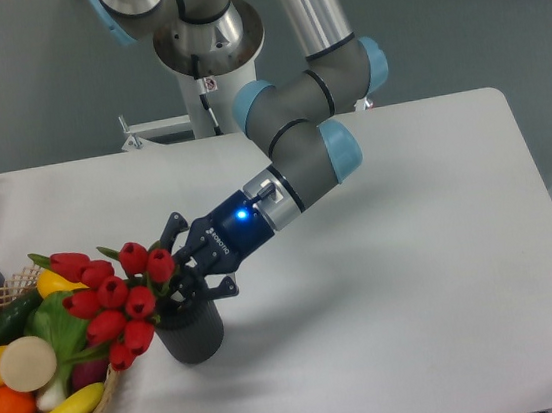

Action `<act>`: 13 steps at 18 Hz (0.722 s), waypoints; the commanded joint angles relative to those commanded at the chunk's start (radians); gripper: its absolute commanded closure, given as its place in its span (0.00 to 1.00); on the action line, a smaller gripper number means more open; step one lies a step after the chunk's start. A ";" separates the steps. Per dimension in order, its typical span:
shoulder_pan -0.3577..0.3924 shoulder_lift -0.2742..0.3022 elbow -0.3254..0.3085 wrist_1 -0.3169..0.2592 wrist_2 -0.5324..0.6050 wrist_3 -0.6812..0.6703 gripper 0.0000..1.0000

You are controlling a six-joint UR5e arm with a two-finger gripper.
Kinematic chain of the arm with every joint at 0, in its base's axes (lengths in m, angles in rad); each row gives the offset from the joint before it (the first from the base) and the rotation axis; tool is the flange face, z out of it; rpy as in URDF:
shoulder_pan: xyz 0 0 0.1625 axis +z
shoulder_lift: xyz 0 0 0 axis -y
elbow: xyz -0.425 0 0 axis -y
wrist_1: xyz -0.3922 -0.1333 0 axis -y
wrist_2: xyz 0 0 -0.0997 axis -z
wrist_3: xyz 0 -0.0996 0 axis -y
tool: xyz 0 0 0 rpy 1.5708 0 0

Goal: Insert the flowers into the vase
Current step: 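Open the gripper to release the tulips in the vase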

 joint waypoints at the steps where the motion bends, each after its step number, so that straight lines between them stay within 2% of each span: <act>1: 0.002 0.002 -0.002 0.000 0.000 0.000 0.60; 2: 0.003 0.000 0.000 0.002 0.000 0.009 0.50; 8: 0.018 0.003 -0.002 0.002 0.000 0.034 0.41; 11: 0.028 0.005 0.002 0.002 0.000 0.057 0.04; 12: 0.028 0.006 0.002 0.002 0.000 0.058 0.00; 13: 0.029 0.009 0.002 0.002 0.000 0.058 0.00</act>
